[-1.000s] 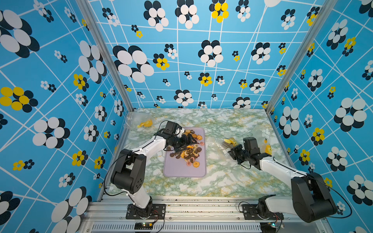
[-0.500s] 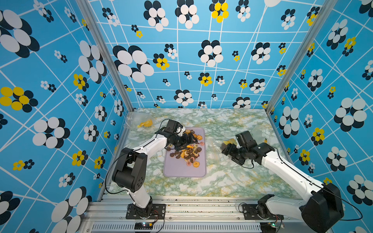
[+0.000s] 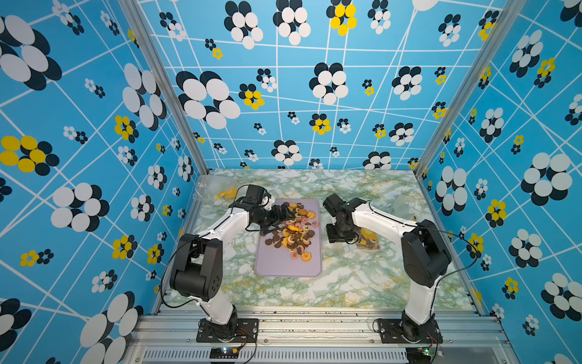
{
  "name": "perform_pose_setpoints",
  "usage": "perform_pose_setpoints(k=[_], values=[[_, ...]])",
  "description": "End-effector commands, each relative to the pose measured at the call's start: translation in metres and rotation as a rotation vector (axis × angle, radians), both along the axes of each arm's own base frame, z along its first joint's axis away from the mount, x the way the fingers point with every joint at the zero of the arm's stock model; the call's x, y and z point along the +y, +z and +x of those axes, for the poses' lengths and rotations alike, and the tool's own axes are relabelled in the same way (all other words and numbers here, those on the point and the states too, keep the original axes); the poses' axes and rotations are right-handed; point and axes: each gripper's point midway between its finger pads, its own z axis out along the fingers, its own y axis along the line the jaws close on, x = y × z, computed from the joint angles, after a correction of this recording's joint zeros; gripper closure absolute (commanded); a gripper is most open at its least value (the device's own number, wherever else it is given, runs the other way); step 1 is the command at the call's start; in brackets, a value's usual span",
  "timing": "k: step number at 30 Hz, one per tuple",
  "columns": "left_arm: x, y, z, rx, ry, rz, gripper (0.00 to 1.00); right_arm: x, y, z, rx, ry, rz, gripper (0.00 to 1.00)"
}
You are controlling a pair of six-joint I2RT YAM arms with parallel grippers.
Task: Pour cookies out of the ziploc bag
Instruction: Open the ziploc bag at the center of the board.
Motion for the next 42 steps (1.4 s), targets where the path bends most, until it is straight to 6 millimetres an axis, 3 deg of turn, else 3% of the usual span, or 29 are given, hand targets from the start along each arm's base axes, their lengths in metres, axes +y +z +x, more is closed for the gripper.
perform_pose_setpoints(k=[1, 16, 26, 34, 37, 42], values=[[0.008, -0.001, -0.013, 0.013, -0.003, 0.013, 0.01, -0.001, -0.001, 0.005, -0.010, 0.042, -0.024, 0.55], [0.011, 0.000, -0.012, 0.014, 0.006, 0.016, 0.01, 0.003, -0.022, 0.007, 0.005, 0.035, -0.019, 0.80], [0.010, -0.002, -0.011, 0.015, 0.006, 0.012, 0.01, -0.005, -0.017, 0.012, -0.008, 0.007, -0.011, 1.00], [0.008, -0.002, -0.010, 0.015, 0.005, 0.006, 0.01, -0.010, -0.008, 0.013, -0.019, 0.013, -0.008, 1.00], [0.007, -0.003, -0.010, 0.016, 0.004, 0.005, 0.01, -0.003, -0.011, 0.011, 0.003, 0.022, 0.021, 0.82], [0.006, -0.004, -0.010, 0.020, 0.002, 0.004, 0.01, 0.000, -0.023, 0.009, 0.030, 0.019, 0.025, 0.77]])
